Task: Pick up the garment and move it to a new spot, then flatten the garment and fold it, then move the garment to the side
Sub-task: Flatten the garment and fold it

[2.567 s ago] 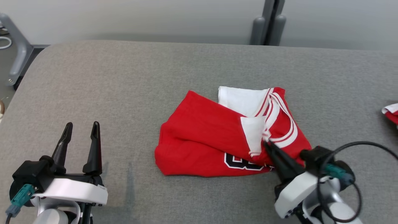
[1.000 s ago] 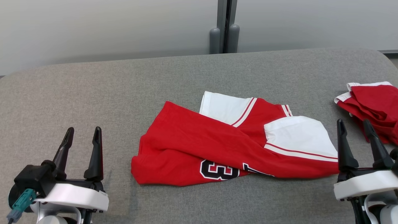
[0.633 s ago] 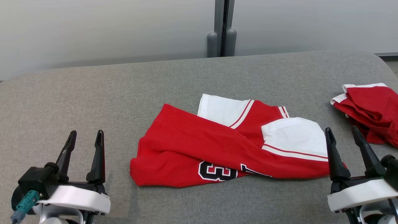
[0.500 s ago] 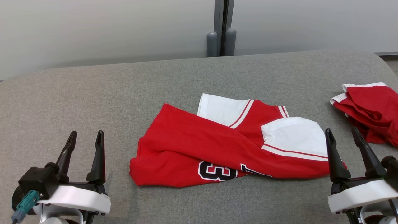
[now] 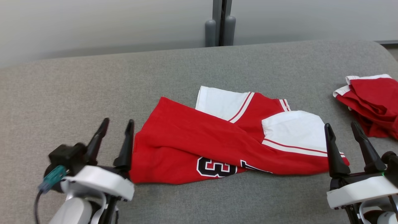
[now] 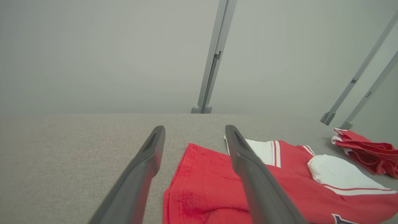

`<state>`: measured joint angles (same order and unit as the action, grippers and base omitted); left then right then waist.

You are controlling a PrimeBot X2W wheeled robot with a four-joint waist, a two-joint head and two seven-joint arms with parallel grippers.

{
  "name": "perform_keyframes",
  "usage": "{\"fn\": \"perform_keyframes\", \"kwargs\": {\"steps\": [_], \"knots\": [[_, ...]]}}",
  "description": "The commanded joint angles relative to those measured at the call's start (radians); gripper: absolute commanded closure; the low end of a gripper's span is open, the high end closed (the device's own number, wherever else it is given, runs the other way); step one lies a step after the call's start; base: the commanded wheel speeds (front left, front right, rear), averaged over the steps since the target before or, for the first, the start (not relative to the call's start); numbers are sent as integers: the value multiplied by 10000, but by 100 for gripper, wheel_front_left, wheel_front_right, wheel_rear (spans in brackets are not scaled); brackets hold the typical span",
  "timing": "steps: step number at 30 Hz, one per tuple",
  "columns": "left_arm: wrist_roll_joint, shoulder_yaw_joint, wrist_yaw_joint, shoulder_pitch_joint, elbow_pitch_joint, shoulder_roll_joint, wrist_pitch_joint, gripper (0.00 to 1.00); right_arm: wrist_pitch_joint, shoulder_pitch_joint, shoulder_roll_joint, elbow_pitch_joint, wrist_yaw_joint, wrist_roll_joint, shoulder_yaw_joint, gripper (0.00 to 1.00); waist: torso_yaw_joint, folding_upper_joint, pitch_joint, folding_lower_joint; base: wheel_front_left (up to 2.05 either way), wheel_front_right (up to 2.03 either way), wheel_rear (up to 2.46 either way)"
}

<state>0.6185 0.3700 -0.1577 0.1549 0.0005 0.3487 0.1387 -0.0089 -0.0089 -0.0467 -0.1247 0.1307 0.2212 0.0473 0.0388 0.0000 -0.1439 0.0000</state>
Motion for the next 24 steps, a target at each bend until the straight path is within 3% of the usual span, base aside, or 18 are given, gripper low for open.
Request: {"fn": "perform_keyframes", "kwargs": {"steps": [1,5,9,19,20,21,24], "knots": [[90,177,161,387,306,-102,-215,0,-22,-107,-63,-17,3,70,-61,0,104,0,-209,0,0,0,0],[242,648,499,1014,1102,-437,-795,0,-93,-277,-66,58,3,70,-85,0,258,0,-437,0,0,0,0],[447,1185,895,1854,2819,-746,-1816,0,-201,-465,-66,206,3,154,-156,0,543,0,-749,0,0,0,0],[723,1705,1265,2368,5297,-772,-3471,2,-294,-520,-64,375,3,332,-298,0,904,0,-985,0,0,0,0],[694,1767,1245,2376,5470,-740,-3615,57,-297,-523,-64,382,3,352,-298,0,917,0,-1001,0,0,0,0],[658,1803,1246,2394,5605,-712,-3693,100,-304,-526,-61,387,3,363,-304,0,927,0,-1016,0,0,0,0],[665,1803,1139,2326,5914,-629,-3680,100,-335,-565,-63,401,3,445,-286,0,931,0,-1054,0,0,0,0]]}}
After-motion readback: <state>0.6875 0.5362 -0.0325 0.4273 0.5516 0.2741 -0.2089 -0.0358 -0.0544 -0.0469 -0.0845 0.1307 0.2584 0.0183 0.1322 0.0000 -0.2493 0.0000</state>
